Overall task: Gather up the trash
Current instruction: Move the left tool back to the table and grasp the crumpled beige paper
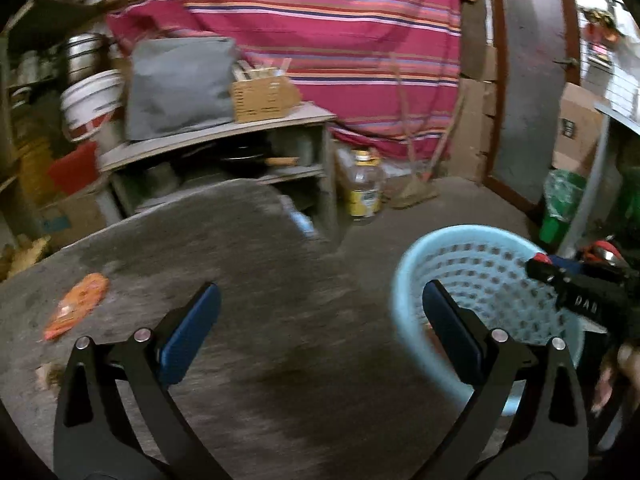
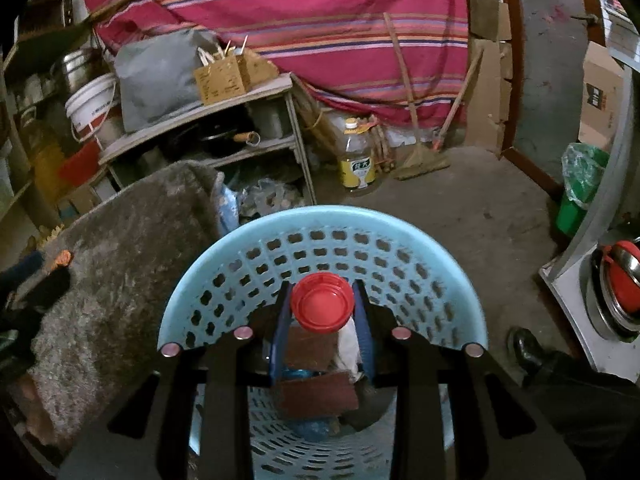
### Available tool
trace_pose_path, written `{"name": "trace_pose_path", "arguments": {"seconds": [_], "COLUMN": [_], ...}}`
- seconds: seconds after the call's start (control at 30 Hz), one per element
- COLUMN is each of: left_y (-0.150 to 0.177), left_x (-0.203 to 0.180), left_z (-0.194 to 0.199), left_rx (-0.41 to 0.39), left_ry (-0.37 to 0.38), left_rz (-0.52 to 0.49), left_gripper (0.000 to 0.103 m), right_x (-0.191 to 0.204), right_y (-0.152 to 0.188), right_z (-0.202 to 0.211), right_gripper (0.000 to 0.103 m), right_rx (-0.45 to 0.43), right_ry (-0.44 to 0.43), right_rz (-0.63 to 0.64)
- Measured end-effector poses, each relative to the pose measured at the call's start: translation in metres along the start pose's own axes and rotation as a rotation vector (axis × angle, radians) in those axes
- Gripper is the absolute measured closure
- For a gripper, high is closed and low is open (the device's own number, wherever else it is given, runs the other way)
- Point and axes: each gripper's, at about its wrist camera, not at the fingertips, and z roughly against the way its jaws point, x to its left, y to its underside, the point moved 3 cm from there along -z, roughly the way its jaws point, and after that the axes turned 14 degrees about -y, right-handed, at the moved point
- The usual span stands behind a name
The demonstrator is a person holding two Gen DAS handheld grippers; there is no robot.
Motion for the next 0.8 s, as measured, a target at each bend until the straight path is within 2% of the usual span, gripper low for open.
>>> {"name": "trace_pose_path", "arguments": {"seconds": [0.03,0.07,0.13,0.37,0.5,0.67,0.8], "left_y": [0.002,0.005,0.015,0.045,0.06,0.082,0.102], "left_x": [0.01,0.022,0.056,0.163,0.211,0.249,0.268], "left_z": [0.001,0.001,0.0,-0.025,-0.034,-0.044,-0.061], "left_rx": [-0.002,-0.004,-0.002,0.074,0.1,0.15,0.23], "left_ry": [-0.016,-0.036,-0.089,-0.228,-0.268,-0.301,-0.329], "left_rz": [0.003,0.008,0.015,0.091,0.156,0.175,0.151], "left_gripper": [0.005,0.005,0.005,0.005,0.005,0.005,0.005], "right_x": [0.002,0.004,0.009,0.049,0.08,0.119,0.15], "right_y": [0.0,0.0,0.0,-0.004,-0.004,0.0,0.007], "right_z": [-0.003,-0.005,-0.007,-0.005,-0.006,-0.013,-0.022], "right_gripper": [0.062,0.041,0.022,0.018,0.018,0.018,0.018], "right_rx": [0.005,0.008,-0.008,-0.032,-0.052,-0.055,-0.042], "right_ry": [0.012,0.021,0.042,0.051,0.032,-0.005,-0.043], "right_rz": [-0.001,-0.003,-0.01,0.043,0.068,0.102,0.144]}}
